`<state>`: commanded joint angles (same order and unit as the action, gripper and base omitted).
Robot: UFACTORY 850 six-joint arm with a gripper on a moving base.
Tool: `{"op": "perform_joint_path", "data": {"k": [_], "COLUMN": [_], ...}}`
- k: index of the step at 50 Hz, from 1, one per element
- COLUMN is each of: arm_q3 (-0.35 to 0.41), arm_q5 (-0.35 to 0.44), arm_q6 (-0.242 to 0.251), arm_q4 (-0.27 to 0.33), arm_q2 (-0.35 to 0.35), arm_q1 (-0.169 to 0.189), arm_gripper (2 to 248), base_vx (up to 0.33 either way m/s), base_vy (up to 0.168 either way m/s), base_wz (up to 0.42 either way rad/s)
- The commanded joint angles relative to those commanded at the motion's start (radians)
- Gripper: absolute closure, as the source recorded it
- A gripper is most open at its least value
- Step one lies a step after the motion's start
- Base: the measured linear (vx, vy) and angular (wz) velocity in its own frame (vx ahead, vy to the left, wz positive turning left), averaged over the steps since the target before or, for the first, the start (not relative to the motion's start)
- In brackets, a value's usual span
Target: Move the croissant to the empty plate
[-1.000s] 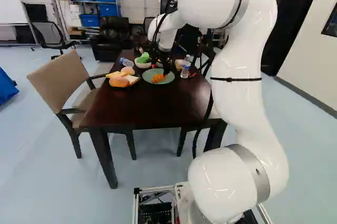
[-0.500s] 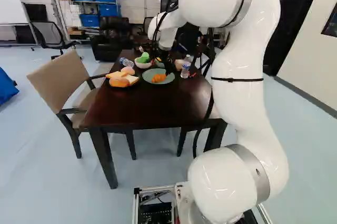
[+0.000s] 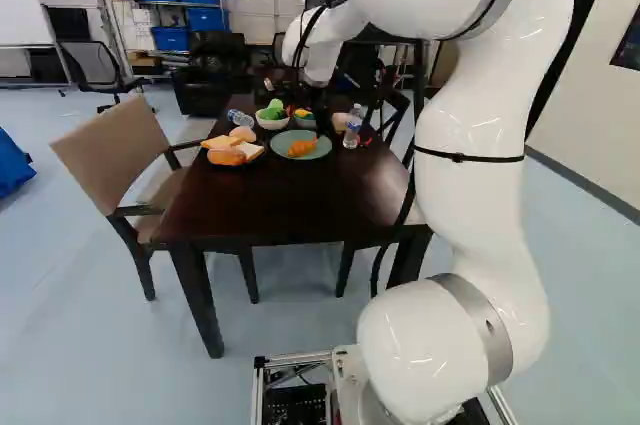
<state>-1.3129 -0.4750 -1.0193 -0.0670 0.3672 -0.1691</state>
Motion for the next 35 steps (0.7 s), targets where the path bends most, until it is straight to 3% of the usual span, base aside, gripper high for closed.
{"op": "perform_joint_path", "data": {"k": [35], "arm_q3": [0.199], "arm_q5": [0.000], "arm_q6": [0.000], "arm_q4": [0.000], "arm_q2": [-0.179], "arm_q1": [0.019], "arm_gripper": [3], "base_vx": [0.000], "base_vy": [0.000], "base_wz": [0.000]}}
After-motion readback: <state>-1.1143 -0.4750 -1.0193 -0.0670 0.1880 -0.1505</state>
